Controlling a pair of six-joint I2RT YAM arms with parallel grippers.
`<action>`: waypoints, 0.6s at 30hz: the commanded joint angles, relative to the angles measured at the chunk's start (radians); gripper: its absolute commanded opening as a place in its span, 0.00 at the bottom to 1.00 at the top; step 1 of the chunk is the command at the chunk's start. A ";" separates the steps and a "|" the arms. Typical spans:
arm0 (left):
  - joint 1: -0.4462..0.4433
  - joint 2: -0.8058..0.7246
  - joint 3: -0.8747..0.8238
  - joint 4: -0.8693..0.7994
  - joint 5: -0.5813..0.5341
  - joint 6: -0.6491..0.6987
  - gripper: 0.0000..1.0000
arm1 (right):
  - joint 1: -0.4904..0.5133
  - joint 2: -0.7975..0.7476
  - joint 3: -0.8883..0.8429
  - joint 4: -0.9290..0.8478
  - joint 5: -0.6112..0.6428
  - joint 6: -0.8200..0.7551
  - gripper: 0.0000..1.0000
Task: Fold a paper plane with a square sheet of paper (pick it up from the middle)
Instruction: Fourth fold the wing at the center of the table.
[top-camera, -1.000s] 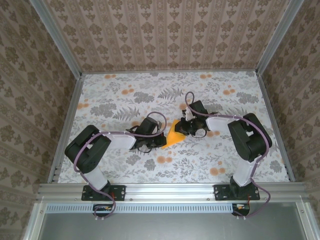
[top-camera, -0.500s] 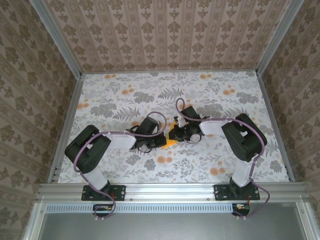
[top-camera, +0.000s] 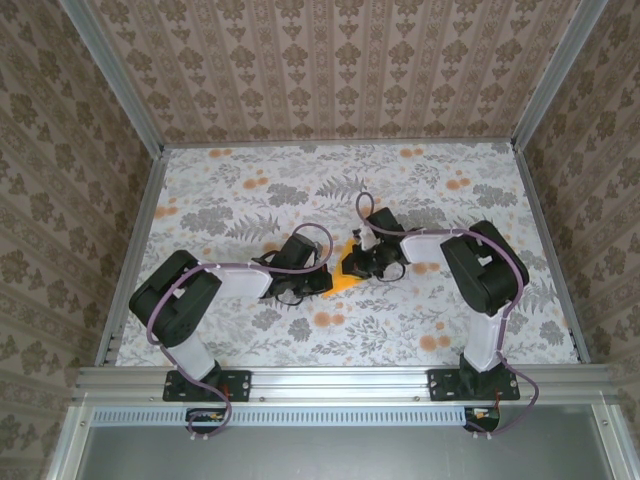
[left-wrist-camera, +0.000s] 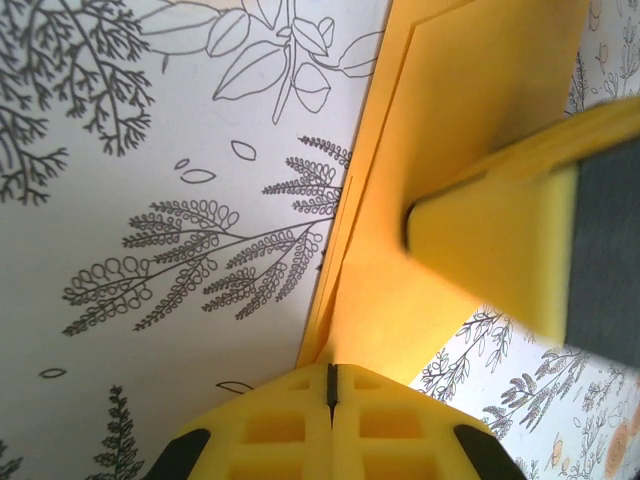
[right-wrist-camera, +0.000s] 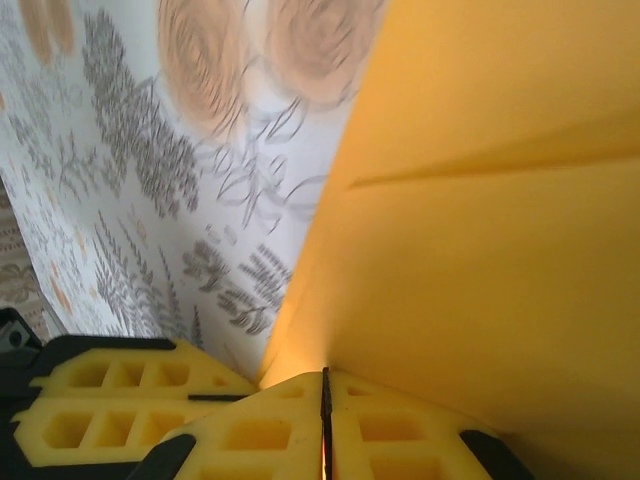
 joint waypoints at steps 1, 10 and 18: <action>-0.001 0.020 -0.024 -0.173 -0.051 -0.013 0.00 | -0.066 0.037 0.016 -0.030 0.052 -0.037 0.10; -0.002 0.027 -0.020 -0.186 -0.048 -0.013 0.00 | -0.164 0.017 0.019 0.034 0.017 -0.028 0.11; -0.003 0.034 -0.001 -0.191 -0.046 -0.009 0.00 | -0.044 -0.127 -0.052 0.057 0.033 -0.009 0.11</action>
